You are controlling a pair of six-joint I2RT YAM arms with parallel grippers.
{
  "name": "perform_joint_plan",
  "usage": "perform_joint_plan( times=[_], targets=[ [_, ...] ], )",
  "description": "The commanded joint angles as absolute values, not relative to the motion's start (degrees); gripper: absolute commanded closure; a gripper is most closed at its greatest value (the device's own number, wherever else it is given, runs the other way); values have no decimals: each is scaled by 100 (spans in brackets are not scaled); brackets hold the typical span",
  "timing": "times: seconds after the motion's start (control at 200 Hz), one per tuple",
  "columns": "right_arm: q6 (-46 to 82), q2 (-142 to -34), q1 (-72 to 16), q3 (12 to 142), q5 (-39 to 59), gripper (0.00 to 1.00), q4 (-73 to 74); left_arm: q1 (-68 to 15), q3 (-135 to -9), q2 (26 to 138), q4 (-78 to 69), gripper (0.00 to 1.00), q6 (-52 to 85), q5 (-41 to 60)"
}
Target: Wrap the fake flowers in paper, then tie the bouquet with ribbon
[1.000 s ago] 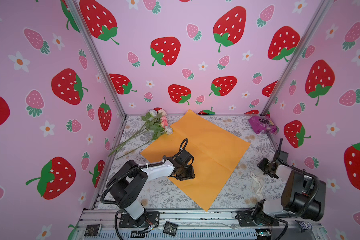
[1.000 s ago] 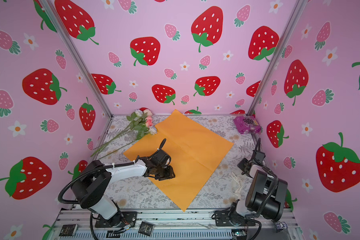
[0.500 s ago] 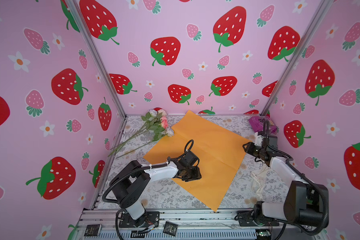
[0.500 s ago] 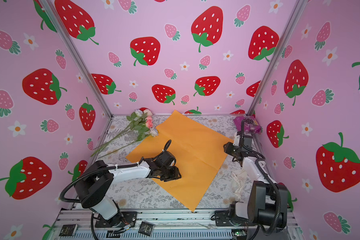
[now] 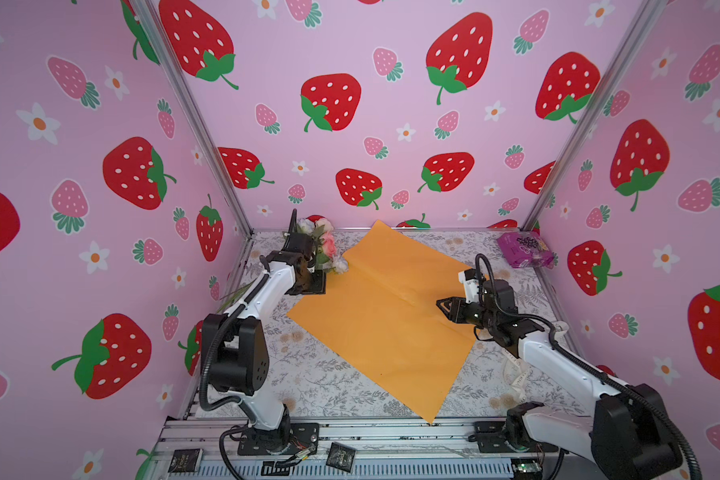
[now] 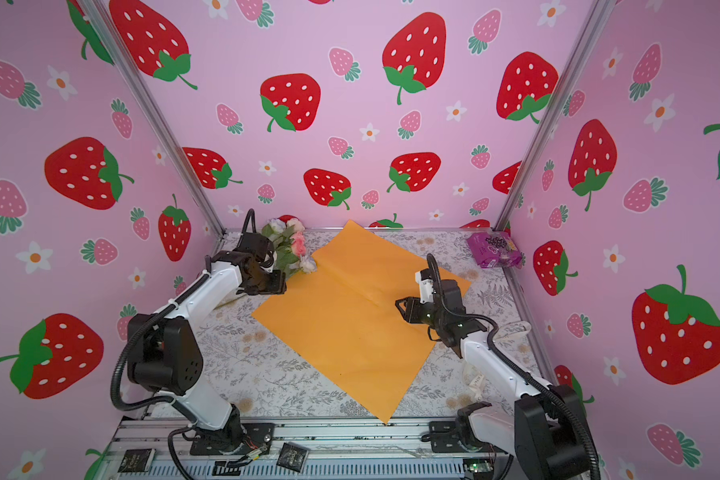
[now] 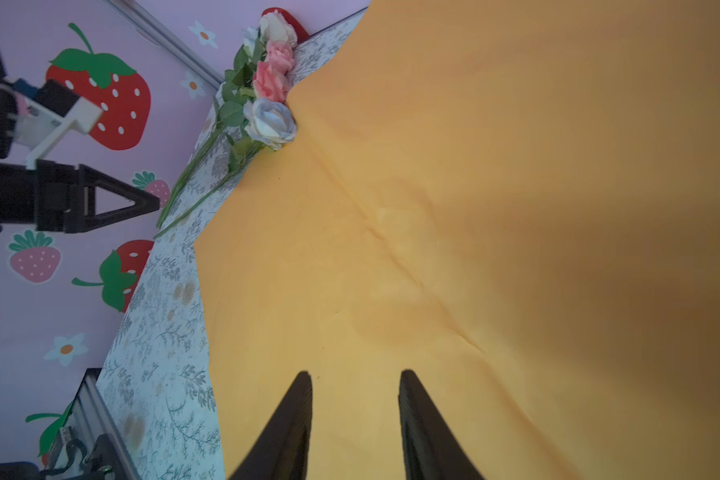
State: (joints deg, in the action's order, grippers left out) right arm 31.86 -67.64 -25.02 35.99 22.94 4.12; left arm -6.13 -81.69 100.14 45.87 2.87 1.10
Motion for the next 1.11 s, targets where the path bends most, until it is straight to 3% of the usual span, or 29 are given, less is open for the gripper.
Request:
perform_joint_plan(
  times=[0.0, 0.09, 0.315, 0.565, 1.1],
  targets=[
    [3395, -6795, -2788, 3499, 2110, 61, 707, -142, -9301, 10775, 5670, 35, -1245, 445],
    [3471, -6950, -2876, 3523, 2186, 61, 763, 277, -10449, 11625, 6402, 36, -1535, 1402],
    [3508, -7180, -2953, 3709, 2069, 60, 712, 241, -11349, 12581, 6469, 34, -2118, 1248],
    [3575, -7431, -2945, 3850, 2096, 59, 585, 1, -10981, 12657, 5545, 33, -2732, 742],
    [3688, -7505, -2954, 3880, 2104, 58, 473, -33, -11426, 13485, 5484, 34, -2958, 276]
  ],
)
